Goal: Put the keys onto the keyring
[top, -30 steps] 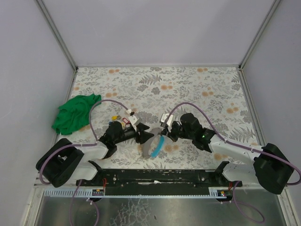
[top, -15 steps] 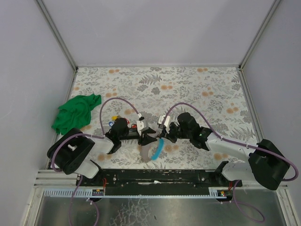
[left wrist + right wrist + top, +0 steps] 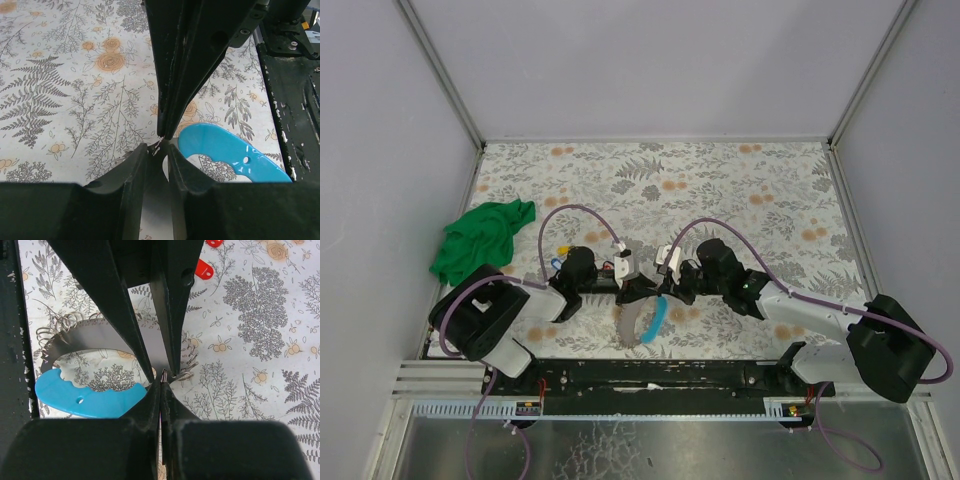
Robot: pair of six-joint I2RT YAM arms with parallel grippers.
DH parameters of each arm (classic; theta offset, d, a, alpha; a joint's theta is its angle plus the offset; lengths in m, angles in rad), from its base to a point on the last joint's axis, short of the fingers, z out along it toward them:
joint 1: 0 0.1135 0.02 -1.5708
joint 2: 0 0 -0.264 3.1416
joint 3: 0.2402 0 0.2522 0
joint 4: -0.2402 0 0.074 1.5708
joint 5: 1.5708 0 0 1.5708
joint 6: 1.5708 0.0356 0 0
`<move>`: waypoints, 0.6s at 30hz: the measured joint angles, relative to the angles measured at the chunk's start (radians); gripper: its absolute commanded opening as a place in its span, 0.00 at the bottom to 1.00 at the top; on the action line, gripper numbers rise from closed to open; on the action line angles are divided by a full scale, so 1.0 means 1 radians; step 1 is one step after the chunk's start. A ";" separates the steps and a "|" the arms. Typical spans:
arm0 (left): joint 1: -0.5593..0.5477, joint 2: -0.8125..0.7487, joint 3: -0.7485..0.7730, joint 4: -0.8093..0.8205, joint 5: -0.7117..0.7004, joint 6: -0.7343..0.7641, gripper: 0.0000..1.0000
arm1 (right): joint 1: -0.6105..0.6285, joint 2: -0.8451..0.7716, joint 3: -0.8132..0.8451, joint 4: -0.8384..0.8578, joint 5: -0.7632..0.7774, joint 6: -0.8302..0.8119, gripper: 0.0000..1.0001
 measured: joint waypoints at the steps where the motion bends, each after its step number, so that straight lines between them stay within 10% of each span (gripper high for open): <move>1: 0.000 0.002 0.001 0.001 0.002 0.001 0.18 | 0.000 0.000 0.000 0.000 -0.005 0.000 0.00; 8: 0.000 0.003 0.001 -0.003 0.007 0.011 0.00 | 0.000 0.000 0.000 0.010 -0.016 0.000 0.00; 18: 0.000 -0.129 0.012 -0.151 -0.064 0.033 0.00 | 0.000 -0.056 0.000 0.045 0.054 0.049 0.37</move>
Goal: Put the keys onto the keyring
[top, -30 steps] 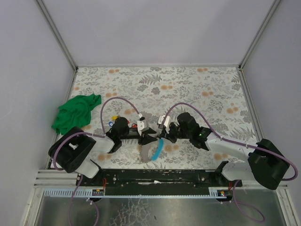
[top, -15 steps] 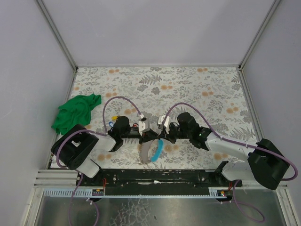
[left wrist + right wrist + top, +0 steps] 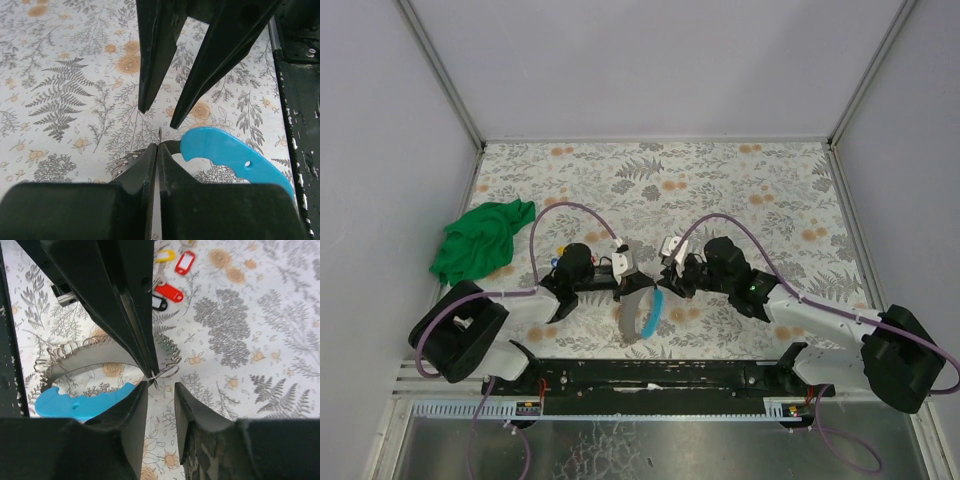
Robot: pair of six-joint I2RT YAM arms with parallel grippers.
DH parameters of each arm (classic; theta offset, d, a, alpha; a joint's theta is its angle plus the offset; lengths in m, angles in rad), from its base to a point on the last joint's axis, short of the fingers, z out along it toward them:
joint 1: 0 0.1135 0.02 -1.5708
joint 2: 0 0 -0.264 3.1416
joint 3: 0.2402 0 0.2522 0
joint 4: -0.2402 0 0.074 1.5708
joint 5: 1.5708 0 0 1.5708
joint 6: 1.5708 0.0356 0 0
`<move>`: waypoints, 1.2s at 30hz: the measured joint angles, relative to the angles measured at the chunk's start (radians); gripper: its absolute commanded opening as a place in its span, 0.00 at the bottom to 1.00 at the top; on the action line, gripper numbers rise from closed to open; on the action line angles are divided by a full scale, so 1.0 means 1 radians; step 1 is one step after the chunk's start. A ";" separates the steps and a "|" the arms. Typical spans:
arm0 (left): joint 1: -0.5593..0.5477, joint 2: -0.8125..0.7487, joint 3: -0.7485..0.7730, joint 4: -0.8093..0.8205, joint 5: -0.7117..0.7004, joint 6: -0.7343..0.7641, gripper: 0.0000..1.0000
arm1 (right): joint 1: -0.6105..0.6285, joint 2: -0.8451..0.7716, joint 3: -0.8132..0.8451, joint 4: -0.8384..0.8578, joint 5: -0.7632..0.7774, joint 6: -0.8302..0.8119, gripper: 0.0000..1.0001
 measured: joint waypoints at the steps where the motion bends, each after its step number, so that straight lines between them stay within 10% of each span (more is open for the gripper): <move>1: 0.000 -0.012 0.007 -0.022 -0.008 0.003 0.00 | 0.000 -0.012 0.000 0.002 0.014 0.005 0.39; 16: -0.010 -0.082 0.037 -0.184 -0.100 0.031 0.00 | 0.000 -0.027 -0.045 0.032 0.022 -0.142 0.50; 36: -0.037 -0.109 0.037 -0.198 -0.154 0.015 0.00 | 0.000 0.058 -0.158 0.354 -0.002 -0.177 0.31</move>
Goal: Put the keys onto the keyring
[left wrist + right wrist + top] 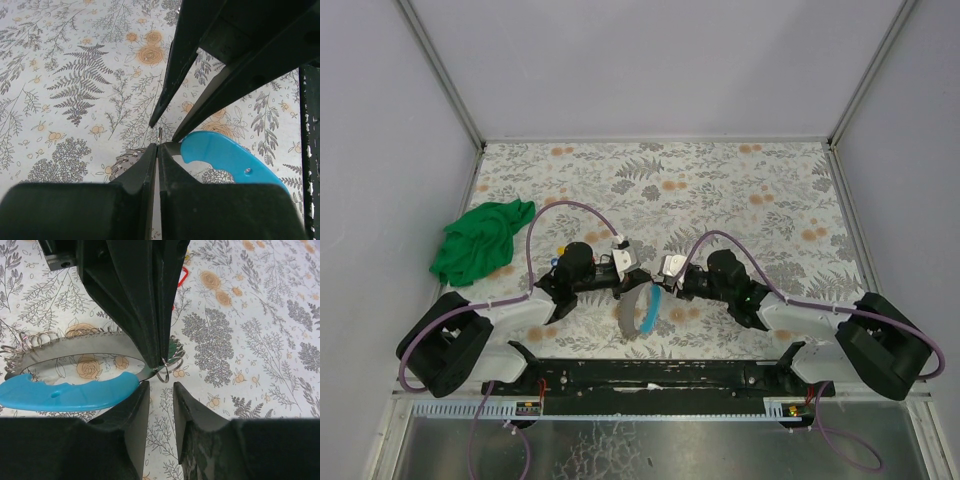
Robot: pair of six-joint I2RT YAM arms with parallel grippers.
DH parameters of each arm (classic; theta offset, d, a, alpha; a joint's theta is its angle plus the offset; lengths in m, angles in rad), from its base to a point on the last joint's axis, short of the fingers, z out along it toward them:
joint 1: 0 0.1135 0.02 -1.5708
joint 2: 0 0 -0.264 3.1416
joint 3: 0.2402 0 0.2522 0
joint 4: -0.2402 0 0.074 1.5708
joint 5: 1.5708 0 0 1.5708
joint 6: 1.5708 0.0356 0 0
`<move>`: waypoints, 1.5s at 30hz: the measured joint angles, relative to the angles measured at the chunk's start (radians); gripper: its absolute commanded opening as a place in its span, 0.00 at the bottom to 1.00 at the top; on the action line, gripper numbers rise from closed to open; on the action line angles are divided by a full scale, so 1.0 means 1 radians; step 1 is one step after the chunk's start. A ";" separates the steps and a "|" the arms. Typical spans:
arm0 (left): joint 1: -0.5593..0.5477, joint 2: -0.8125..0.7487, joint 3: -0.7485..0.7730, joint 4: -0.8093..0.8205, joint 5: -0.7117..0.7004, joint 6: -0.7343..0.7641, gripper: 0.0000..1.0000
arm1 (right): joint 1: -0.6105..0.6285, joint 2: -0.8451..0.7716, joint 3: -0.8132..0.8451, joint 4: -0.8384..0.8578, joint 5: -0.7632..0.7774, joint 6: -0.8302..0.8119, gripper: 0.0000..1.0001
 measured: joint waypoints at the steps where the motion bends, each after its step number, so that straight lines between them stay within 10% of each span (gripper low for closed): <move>1: -0.001 -0.001 0.000 0.000 -0.002 0.000 0.00 | 0.000 0.011 0.000 0.005 -0.005 -0.002 0.30; 29: -0.017 -0.006 0.000 -0.019 0.002 0.032 0.00 | 0.000 0.047 0.047 -0.063 -0.055 -0.077 0.03; 45: -0.023 -0.104 -0.034 0.004 -0.185 -0.062 0.27 | -0.036 0.060 0.076 -0.108 -0.098 -0.116 0.00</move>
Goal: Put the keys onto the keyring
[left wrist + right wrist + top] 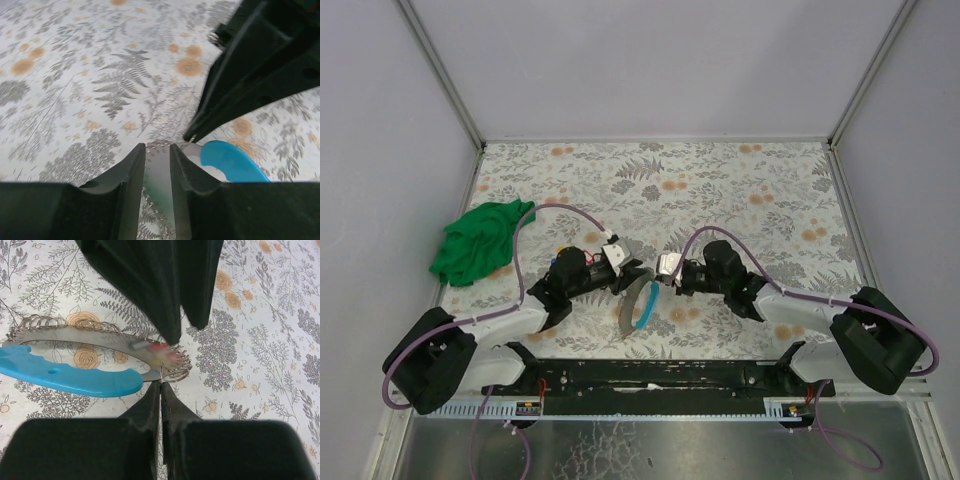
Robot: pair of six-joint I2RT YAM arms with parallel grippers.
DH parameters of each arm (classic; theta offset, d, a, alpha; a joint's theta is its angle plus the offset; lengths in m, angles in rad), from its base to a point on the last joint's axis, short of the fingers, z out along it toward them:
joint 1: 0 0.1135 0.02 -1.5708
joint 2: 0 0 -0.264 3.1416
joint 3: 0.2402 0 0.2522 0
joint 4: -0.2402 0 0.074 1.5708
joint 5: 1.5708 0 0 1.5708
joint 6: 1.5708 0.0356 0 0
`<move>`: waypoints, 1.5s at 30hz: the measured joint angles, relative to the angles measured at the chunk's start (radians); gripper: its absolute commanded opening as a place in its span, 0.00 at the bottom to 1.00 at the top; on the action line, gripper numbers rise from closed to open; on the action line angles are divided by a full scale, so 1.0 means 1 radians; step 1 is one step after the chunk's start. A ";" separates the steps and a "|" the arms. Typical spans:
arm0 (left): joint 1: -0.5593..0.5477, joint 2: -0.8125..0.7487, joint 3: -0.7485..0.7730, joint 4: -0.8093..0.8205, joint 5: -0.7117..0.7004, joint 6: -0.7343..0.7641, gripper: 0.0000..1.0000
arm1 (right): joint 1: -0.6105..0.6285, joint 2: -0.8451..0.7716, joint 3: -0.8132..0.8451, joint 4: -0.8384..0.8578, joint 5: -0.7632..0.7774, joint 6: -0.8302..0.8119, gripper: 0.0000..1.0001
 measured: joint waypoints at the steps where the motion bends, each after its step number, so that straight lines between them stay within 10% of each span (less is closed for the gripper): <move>1: 0.000 -0.008 -0.002 0.000 -0.035 -0.018 0.27 | -0.008 0.000 0.000 0.002 -0.009 0.002 0.00; 14: 0.000 -0.117 -0.056 -0.051 -0.362 -0.286 0.34 | -0.132 0.012 0.007 -0.042 -0.212 0.009 0.01; 45: 0.001 0.100 -0.057 0.171 0.217 0.099 0.27 | -0.162 0.149 0.328 -0.632 -0.457 -0.381 0.05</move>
